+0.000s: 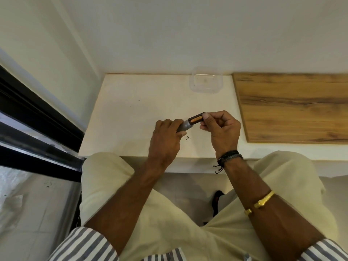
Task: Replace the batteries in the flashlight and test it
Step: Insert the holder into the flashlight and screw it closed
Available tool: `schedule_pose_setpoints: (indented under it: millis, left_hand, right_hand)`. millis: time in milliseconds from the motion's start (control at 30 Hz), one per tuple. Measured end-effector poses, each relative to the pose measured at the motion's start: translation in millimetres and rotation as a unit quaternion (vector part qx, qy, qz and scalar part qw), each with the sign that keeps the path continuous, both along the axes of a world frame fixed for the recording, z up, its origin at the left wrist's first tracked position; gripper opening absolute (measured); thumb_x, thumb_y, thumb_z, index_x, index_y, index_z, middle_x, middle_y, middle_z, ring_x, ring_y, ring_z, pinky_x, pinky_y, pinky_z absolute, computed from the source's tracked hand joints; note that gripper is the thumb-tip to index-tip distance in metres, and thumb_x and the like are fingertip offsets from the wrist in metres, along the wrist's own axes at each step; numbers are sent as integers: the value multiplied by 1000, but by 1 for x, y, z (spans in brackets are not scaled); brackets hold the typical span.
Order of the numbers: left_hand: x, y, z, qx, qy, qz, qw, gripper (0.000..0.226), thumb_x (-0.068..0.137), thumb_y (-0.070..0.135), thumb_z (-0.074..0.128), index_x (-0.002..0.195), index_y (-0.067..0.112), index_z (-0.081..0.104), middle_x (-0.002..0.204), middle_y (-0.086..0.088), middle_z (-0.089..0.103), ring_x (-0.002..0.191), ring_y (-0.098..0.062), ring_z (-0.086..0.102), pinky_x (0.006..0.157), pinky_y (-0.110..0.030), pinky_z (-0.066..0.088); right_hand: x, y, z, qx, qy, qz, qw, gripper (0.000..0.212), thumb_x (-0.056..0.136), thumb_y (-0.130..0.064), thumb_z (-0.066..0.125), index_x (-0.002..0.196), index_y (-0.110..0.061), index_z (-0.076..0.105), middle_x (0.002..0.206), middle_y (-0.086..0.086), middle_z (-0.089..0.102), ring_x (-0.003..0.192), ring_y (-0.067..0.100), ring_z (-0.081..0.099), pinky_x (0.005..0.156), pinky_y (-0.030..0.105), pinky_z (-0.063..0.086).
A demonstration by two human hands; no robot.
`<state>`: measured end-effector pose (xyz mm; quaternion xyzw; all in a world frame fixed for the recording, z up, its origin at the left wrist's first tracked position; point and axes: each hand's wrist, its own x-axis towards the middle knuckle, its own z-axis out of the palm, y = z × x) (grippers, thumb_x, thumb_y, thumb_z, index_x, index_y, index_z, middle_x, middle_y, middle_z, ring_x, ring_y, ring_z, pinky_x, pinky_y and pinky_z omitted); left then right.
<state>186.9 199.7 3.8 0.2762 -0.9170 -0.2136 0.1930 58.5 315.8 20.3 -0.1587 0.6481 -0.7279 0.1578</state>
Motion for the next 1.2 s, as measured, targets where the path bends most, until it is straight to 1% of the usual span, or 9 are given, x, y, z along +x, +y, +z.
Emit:
schedule_pose_setpoints:
  millis: [300,367,467,633,700,767,900,1033,1200]
  left_hand:
    - [0,3,2,-6,-6,-13,1000,33,98,27,57,127,11,59,107,-10,64,97,-27,50,82,-37,44]
    - [0,2,1,7,-9,-6,1000,33,98,28,57,128,12,58,110,-10,64,99,-26,50,84,-37,45]
    - [2,-1,-2,33,-14,5,999,33,99,29,55,128,13,57,111,-8,63,102,-26,49,85,-39,46]
    - [3,-4,-7,54,-25,5,998,33,100,28,54,129,14,57,110,-8,63,103,-25,47,84,-39,46]
    - [3,-4,-8,57,-27,2,998,33,100,28,54,129,14,58,109,-7,63,102,-25,47,84,-40,47]
    - [2,-4,-9,59,-25,0,998,33,99,28,55,128,14,58,108,-7,63,101,-24,47,84,-39,46]
    - [1,-6,-9,60,-23,-4,998,33,99,28,56,128,12,58,108,-9,63,101,-26,48,83,-39,45]
    - [0,-6,-10,60,-27,-6,998,33,99,28,55,128,13,58,108,-8,63,101,-25,47,83,-39,46]
    - [0,-7,-11,58,-21,-7,998,31,98,27,56,126,14,59,104,-7,62,99,-25,46,80,-40,45]
  right_hand:
    - [16,-3,-6,100,86,41,990,13,90,-22,77,93,-9,77,89,7,76,81,24,72,66,42,64]
    - [16,-4,-9,127,116,21,985,15,92,-25,74,96,-11,78,94,4,75,83,20,71,64,41,64]
    - [-2,-2,-12,131,65,-63,987,11,91,-27,73,93,-16,76,96,8,74,77,21,72,59,44,63]
    - [-42,2,-26,223,42,-84,970,5,88,-25,73,87,-23,77,88,0,76,84,26,73,79,50,61]
    - [-48,1,-33,300,84,-54,949,9,87,-23,72,94,-27,77,98,-1,75,86,22,72,84,41,59]
    - [-50,-2,-40,399,141,-14,906,21,87,-26,73,108,-28,76,114,3,68,94,21,69,83,31,54]
    - [-49,-6,-48,495,203,48,843,34,92,-30,70,126,-27,70,131,9,53,106,31,65,89,38,55]
    - [-49,-8,-49,521,225,58,821,27,95,-27,66,121,-24,72,128,11,52,103,34,64,84,39,55]
    - [-46,-9,-47,502,234,54,831,23,93,-24,68,115,-21,73,126,8,53,102,31,64,81,39,57]
